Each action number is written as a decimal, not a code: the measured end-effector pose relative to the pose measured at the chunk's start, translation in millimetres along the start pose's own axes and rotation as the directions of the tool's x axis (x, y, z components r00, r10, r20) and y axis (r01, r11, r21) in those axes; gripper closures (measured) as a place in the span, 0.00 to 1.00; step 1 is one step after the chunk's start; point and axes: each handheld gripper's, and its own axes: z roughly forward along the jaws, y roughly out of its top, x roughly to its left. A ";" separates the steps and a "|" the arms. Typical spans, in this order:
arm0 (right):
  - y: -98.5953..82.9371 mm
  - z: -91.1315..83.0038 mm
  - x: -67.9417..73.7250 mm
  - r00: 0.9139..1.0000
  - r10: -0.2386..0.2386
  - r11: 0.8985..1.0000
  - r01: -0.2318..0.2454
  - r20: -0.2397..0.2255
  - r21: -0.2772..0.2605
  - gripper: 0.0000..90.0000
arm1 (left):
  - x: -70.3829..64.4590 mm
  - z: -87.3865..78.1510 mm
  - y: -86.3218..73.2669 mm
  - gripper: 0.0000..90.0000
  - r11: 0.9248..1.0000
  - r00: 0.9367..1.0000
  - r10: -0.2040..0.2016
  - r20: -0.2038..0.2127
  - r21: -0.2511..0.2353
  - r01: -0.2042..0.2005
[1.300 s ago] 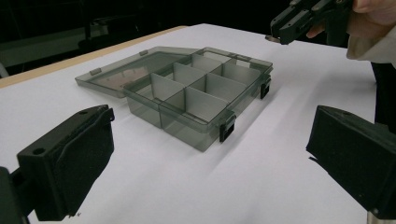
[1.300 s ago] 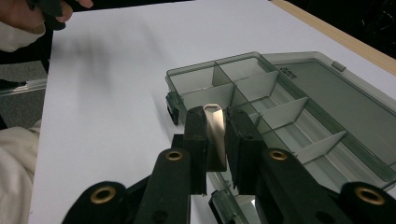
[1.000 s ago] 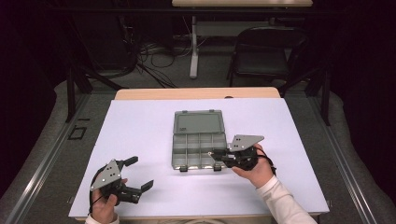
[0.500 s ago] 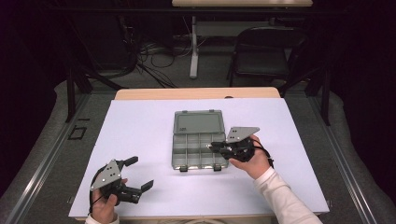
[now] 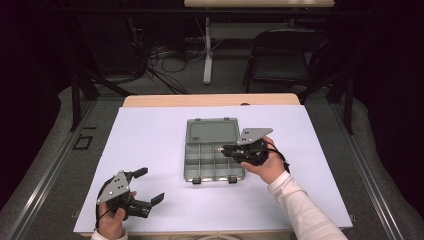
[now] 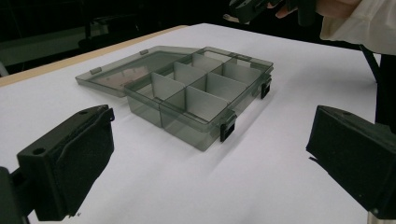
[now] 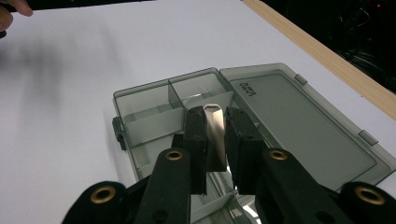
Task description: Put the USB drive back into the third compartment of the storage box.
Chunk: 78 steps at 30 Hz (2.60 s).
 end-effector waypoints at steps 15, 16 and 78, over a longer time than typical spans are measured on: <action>-0.7 14.6 -17.9 1.000 0.024 0.999 -0.025 0.017 0.040 0.88 | 0.7 -0.2 0.1 0.00 1.000 1.000 0.003 0.001 0.006 -0.003; -1.3 15.7 -19.3 0.999 0.027 0.999 -0.028 0.019 0.044 0.88 | 0.7 -0.2 0.1 0.01 1.000 1.000 0.003 0.001 0.006 -0.003; -15.5 50.2 -27.8 0.996 0.078 0.991 -0.082 0.034 0.108 0.80 | 1.6 -0.1 -0.5 0.01 1.000 1.000 -0.001 -0.001 0.003 0.001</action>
